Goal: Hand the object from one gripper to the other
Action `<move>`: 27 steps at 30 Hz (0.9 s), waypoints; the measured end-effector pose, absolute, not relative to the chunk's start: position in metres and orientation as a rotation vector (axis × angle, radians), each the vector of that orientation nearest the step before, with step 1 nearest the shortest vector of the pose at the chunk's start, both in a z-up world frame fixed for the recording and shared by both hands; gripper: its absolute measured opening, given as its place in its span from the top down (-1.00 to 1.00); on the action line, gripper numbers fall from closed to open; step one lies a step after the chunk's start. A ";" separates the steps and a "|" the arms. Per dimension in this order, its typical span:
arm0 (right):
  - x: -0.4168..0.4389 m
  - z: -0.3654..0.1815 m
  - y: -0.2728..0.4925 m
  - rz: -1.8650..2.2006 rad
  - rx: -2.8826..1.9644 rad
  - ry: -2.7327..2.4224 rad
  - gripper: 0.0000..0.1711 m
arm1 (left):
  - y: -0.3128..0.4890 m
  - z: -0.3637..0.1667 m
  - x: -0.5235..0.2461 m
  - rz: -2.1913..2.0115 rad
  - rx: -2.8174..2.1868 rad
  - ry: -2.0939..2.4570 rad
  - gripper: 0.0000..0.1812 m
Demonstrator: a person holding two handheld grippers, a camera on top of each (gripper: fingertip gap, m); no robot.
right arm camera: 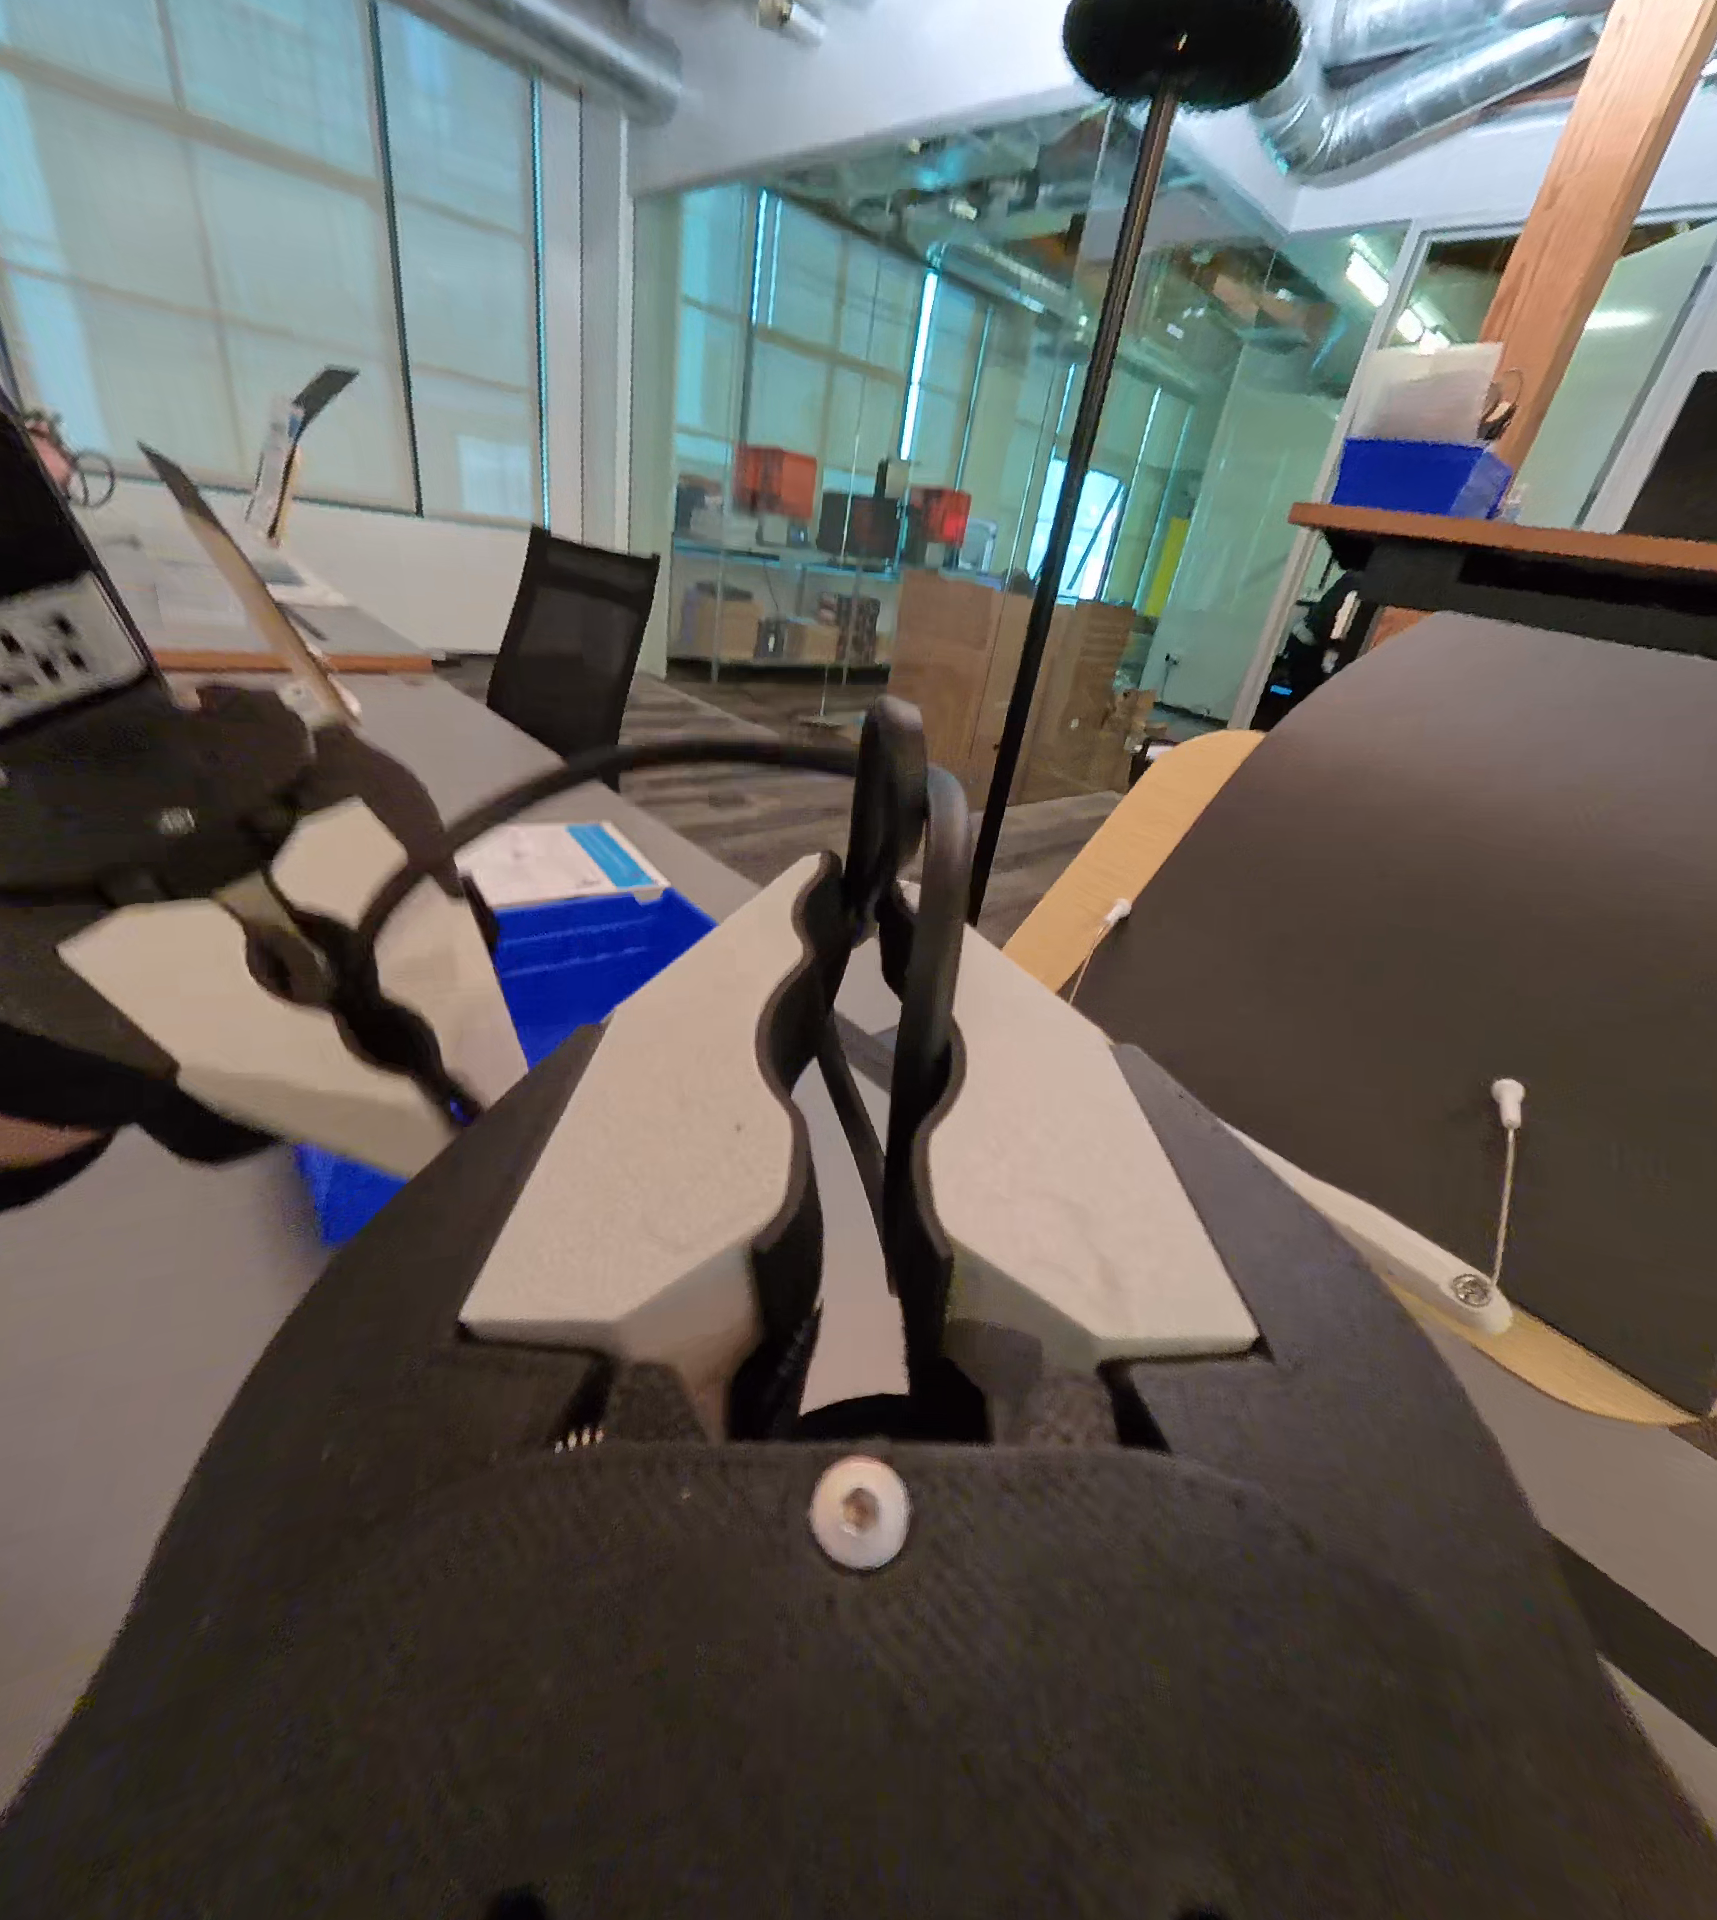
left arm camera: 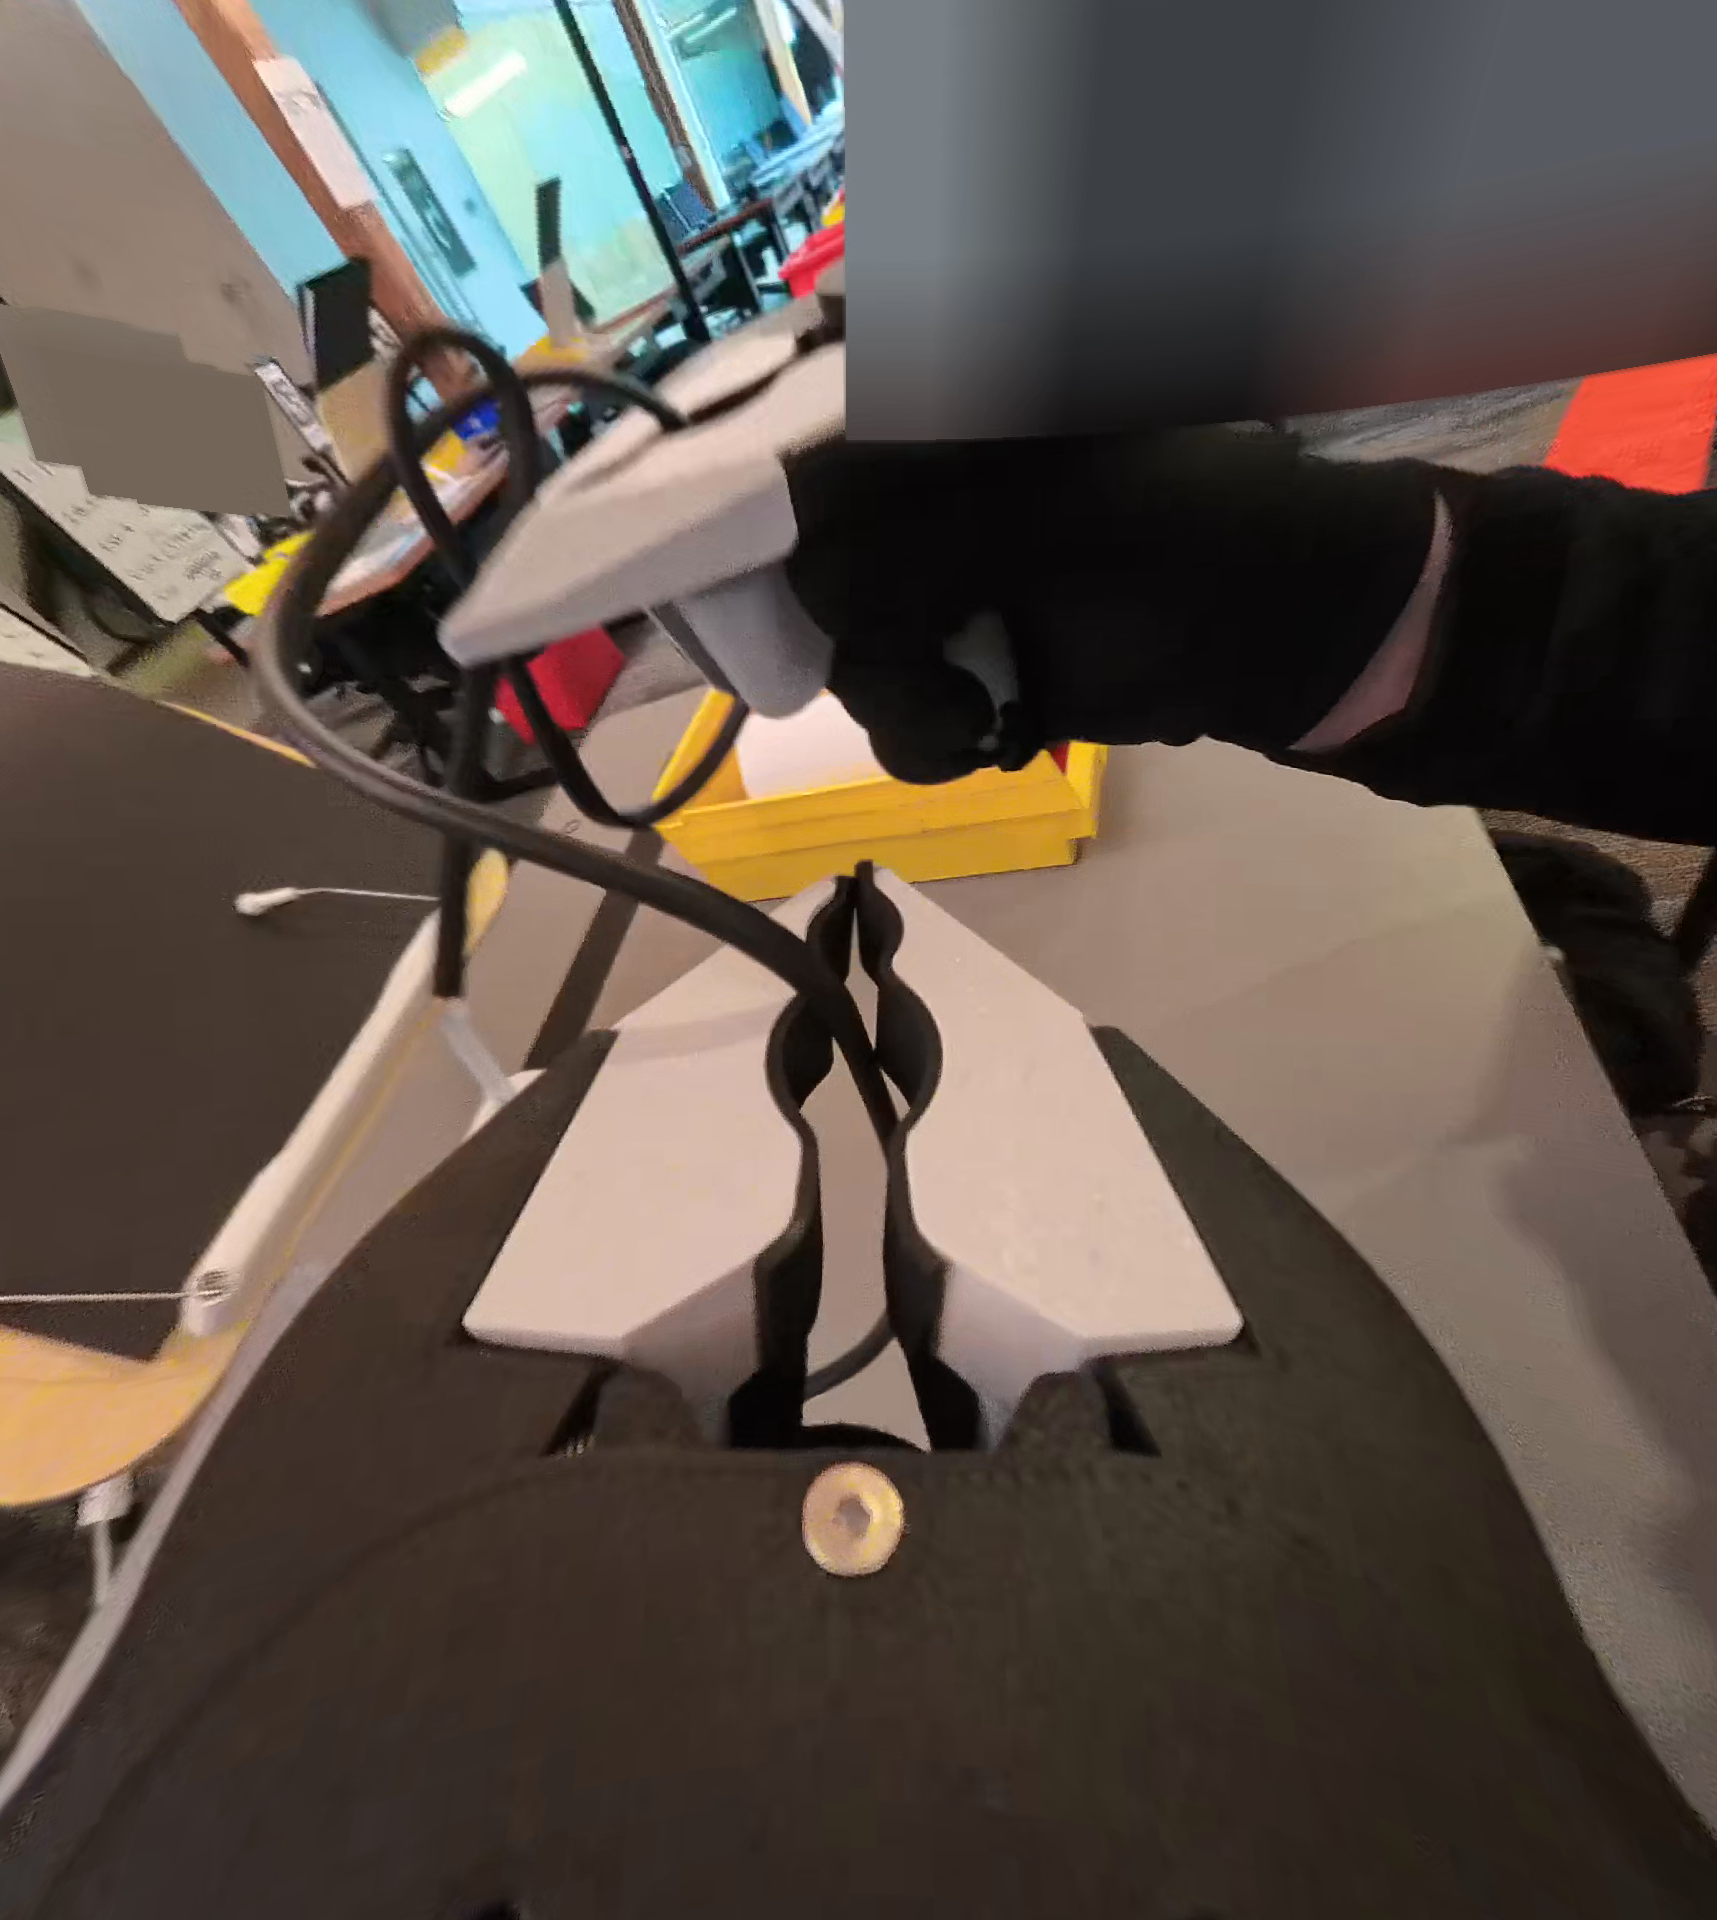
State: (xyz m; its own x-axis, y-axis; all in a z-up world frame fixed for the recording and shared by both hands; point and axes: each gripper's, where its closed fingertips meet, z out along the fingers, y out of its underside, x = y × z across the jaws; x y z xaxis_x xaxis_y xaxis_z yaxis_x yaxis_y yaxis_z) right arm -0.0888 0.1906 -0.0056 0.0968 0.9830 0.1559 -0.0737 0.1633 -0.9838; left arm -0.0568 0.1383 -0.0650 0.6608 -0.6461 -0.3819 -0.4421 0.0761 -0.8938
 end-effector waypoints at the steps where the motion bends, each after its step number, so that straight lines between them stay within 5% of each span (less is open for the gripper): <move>1: -0.091 -0.009 0.189 1.054 -1.080 -1.179 0.94 | 0.136 -0.060 -0.060 -0.163 -1.548 0.931 1.00; 17: -0.122 -0.074 0.138 0.890 -1.054 -1.635 0.94 | 0.131 -0.031 -0.089 0.101 -1.514 0.898 0.99; 27: -0.122 -0.075 0.126 0.904 -1.001 -1.677 0.95 | 0.140 -0.038 -0.106 0.101 -1.598 0.850 0.55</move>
State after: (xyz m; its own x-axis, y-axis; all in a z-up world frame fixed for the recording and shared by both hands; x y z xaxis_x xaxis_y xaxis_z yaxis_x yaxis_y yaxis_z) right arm -0.1221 0.1261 -0.0753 -0.2142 0.9124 0.3488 0.2104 0.3918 -0.8957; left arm -0.1055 0.1396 -0.0381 0.7238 -0.4583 -0.5158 -0.5660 0.0331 -0.8237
